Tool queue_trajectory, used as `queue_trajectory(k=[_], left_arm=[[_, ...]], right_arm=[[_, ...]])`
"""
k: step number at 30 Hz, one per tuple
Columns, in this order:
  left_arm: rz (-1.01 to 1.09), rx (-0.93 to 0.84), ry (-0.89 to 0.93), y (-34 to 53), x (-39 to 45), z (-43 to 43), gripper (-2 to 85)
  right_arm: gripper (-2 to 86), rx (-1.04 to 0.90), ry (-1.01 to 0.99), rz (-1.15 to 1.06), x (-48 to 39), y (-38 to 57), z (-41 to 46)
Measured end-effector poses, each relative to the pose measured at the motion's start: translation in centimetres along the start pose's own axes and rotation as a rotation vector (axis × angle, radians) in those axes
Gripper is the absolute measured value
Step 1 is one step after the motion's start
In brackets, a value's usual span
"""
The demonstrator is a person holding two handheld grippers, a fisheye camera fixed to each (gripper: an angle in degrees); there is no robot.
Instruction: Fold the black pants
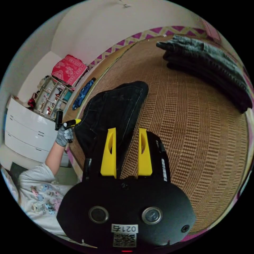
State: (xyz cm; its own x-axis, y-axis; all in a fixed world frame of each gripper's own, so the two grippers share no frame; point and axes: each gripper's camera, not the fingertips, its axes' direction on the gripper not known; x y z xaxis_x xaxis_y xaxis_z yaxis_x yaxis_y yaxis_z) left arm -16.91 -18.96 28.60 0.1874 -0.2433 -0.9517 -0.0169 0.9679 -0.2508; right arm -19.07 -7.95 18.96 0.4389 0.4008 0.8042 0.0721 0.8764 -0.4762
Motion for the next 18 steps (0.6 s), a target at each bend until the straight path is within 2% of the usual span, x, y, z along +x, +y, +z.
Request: queue_trajectory(k=[6,11,14,18], left_arm=[[0.099,0.061,-0.066,-1.3,2.5,-0.1,10.4],[0.091,-0.042,-0.196,-5.5,3.3,3.2,10.5],[0.165,-0.063,-0.287,-6.4,4.4,4.1,3.9],[0.176,-0.009,-0.164,-7.3,4.8,2.5,0.2]], right_arm=[[11.1,0.090,0.067,-0.022,2.4,0.1,-1.7],[10.8,0.088,0.029,-0.020,4.3,-0.5,-1.1],[10.4,0.091,0.051,-0.021,5.6,-0.6,-0.9],[9.9,0.095,0.039,-0.010,7.9,-0.8,-1.1]])
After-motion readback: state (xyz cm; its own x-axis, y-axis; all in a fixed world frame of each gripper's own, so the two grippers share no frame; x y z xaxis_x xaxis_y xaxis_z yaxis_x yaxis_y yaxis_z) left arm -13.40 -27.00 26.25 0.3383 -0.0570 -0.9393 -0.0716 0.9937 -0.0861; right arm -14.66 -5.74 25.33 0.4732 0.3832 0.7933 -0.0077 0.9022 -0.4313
